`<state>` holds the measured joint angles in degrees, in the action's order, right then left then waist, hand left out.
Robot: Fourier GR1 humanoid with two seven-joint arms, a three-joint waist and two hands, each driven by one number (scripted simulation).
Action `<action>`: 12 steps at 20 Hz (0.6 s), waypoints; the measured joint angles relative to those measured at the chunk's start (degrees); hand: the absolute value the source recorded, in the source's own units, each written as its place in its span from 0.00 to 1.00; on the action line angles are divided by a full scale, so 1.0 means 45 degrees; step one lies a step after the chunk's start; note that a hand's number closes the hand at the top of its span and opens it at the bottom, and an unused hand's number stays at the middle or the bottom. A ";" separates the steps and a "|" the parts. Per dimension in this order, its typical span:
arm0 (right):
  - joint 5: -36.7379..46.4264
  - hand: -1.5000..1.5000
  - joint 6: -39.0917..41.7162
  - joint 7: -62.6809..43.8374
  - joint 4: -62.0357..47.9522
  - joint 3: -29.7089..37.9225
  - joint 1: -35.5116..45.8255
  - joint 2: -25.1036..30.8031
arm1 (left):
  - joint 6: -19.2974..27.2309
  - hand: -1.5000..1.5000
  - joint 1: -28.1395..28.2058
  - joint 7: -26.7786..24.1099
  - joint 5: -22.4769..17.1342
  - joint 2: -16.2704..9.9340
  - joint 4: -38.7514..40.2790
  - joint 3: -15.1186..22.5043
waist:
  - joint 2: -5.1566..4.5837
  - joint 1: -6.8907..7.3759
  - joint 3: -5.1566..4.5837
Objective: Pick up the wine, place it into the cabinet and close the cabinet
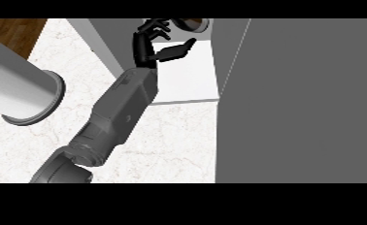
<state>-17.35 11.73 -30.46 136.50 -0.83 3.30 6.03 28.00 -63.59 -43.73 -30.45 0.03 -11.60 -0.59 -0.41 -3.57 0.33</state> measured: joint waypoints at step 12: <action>0.0028 0.00 -0.0102 0.0074 -0.0070 0.0084 0.0294 0.0049 | 0.0621 0.00 -0.0162 -0.0086 0.0582 -0.0048 0.1036 0.0096 | -0.0102 -0.0107 -0.0005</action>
<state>-17.22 11.27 -30.13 136.19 -0.45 4.63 6.25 30.79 -64.32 -44.11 -27.83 -0.18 -6.94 -0.15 -0.87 -4.06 0.31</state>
